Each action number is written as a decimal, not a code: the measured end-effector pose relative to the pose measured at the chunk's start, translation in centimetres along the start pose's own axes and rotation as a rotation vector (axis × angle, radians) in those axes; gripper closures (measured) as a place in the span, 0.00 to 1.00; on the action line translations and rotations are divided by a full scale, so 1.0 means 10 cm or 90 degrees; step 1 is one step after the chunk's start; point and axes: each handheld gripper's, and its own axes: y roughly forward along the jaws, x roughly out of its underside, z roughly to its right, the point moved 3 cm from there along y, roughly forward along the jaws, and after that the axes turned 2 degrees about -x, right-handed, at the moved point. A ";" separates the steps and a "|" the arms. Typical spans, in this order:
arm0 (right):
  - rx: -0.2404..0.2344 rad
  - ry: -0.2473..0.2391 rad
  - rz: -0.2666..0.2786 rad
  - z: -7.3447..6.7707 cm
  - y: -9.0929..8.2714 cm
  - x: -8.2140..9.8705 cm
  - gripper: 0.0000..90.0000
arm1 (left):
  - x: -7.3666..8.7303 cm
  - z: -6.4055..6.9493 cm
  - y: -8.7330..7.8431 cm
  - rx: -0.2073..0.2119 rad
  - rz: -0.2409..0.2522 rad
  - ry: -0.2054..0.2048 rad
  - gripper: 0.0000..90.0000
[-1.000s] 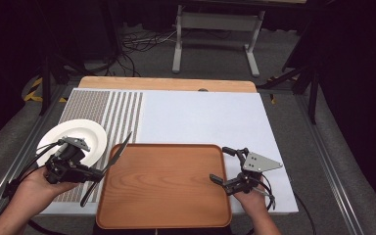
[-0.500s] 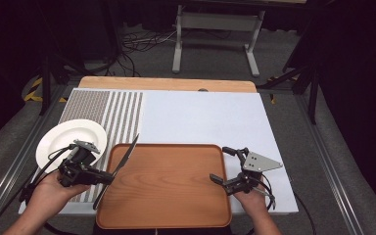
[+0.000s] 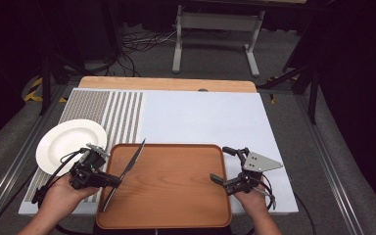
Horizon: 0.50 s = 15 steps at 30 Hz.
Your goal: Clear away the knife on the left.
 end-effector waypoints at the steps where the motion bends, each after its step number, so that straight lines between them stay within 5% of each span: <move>1: 0.000 0.000 -0.001 0.00 0.00 0.00 0.01 | 0.00 0.00 0.02 0.001 0.002 -0.004 0.89; 15: -0.002 0.001 0.004 0.00 0.00 0.00 0.01 | 0.03 -0.02 0.20 0.002 -0.018 -0.006 0.89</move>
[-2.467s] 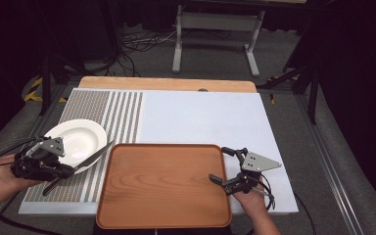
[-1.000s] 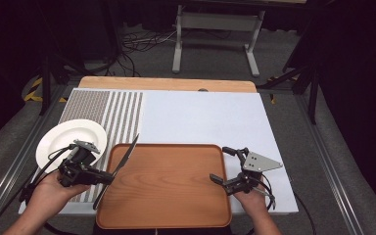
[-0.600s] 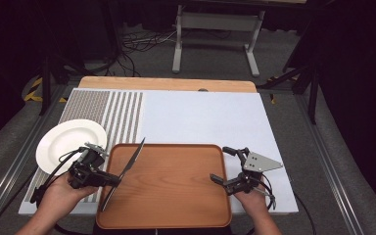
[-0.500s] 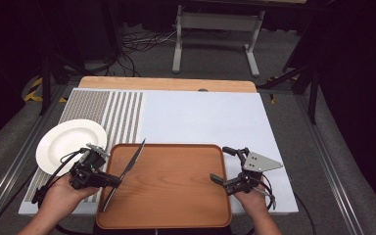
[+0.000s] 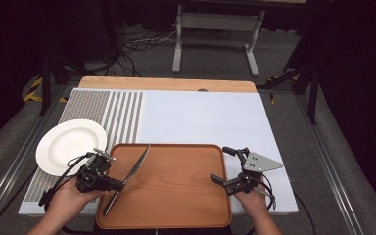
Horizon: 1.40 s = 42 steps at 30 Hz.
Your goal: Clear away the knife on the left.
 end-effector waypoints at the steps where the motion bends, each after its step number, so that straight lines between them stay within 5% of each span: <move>1: 0.000 0.000 0.000 0.00 0.00 0.00 0.01 | 0.00 0.00 0.00 0.001 0.001 -0.002 0.89; 11: 0.000 0.001 0.000 0.00 0.00 0.00 0.01 | 0.00 -0.05 0.08 -0.017 -0.009 -0.015 0.89; 42: -0.002 0.003 0.001 0.00 0.00 0.00 0.01 | -0.02 -0.01 0.20 -0.035 -0.043 0.012 0.88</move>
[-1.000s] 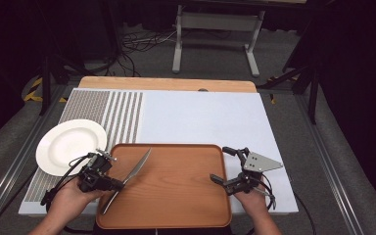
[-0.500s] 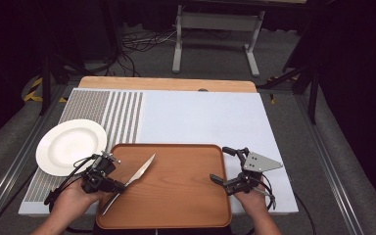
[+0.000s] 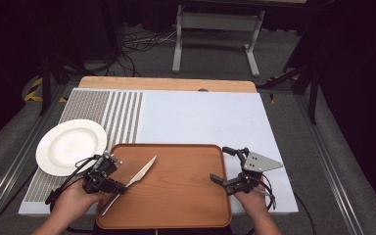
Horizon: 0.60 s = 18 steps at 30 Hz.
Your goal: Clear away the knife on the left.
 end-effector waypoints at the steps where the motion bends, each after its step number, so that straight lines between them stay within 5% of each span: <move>1: 0.000 0.000 -0.001 0.00 0.00 0.00 0.01 | 0.00 0.01 0.00 -0.006 -0.001 0.004 0.87; 10: 0.000 0.001 0.001 0.00 0.00 0.00 0.01 | -0.04 0.05 -0.10 0.027 0.050 0.039 0.44; 15: 0.000 0.000 0.002 0.00 0.00 0.00 0.01 | -0.09 0.08 -0.13 -0.001 0.097 0.138 0.31; 18: 0.000 0.000 0.002 0.00 0.00 0.00 0.01 | -0.12 0.09 -0.13 0.002 0.101 0.167 0.32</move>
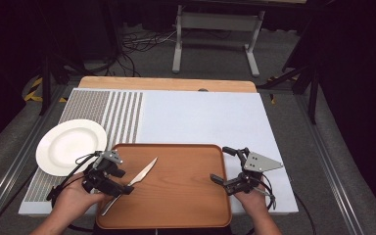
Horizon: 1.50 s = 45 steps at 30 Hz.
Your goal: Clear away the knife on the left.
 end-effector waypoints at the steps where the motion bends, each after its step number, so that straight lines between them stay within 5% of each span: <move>1: 0.000 0.000 0.000 0.00 0.00 0.00 0.01 | -0.01 0.00 0.01 0.007 -0.002 0.001 0.36; 5: -0.001 -0.001 0.000 0.00 0.00 0.00 0.01 | -0.04 0.04 0.04 0.007 -0.007 0.031 0.56; 11: 0.002 -0.002 0.001 0.00 0.00 0.00 0.01 | -0.08 0.11 0.09 -0.032 -0.017 0.086 0.98; 31: 0.002 -0.003 -0.001 0.00 0.00 0.00 0.01 | -0.08 0.13 0.30 -0.042 -0.091 0.130 1.00; 45: 0.001 -0.003 -0.003 0.00 0.00 0.00 0.01 | -0.08 0.11 0.29 -0.047 -0.092 0.128 1.00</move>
